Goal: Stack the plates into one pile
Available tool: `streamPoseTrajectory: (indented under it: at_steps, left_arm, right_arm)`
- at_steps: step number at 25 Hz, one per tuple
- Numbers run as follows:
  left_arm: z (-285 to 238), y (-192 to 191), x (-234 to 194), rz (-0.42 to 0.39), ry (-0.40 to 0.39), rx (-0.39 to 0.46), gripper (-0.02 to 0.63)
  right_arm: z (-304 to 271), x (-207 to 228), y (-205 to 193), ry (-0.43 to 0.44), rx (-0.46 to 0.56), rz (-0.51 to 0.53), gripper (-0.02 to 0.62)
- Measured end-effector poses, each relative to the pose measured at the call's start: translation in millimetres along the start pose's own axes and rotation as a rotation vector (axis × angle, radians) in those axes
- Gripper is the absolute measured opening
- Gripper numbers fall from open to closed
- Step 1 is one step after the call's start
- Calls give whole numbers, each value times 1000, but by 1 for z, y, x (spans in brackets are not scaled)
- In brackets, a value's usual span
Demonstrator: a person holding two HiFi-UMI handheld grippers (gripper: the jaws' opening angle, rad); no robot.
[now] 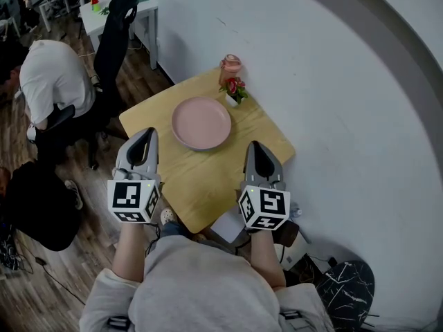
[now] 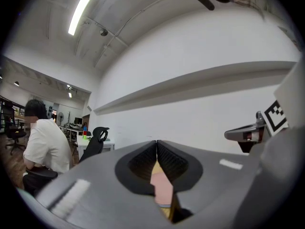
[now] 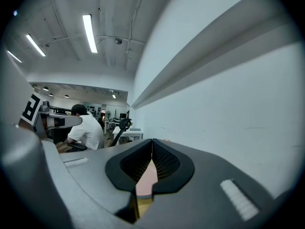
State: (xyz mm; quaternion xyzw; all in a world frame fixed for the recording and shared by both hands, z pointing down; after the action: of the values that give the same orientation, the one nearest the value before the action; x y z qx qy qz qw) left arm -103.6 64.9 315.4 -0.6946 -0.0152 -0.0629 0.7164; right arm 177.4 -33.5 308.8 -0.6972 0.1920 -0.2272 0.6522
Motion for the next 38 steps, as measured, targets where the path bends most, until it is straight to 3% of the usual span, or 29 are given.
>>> streamPoseTrajectory:
  at_steps: [13,25,38]
  left_arm:
    - [29,30,18,-38,1,106,60]
    - [47,43,29,-30,15,150,60]
    - [50,50,35,-23,6,168,60]
  right_arm:
    - [41,3,23,7,92,17,5]
    - [68,2,33,29,183,39,5]
    - [78,4,40,9,210,42,5]
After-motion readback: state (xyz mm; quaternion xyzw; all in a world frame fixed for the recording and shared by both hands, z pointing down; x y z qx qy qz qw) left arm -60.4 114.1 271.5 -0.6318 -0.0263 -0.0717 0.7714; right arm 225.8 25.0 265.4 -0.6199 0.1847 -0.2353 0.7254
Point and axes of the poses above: the fingertips, and each gripper's own axes: z backward along the fingers, x to its right, y out of its top, the point moved 9 cm from there along z, backward along the fingers, and after that the axes turned 6 degrees about -z, right-handed, at the moved point
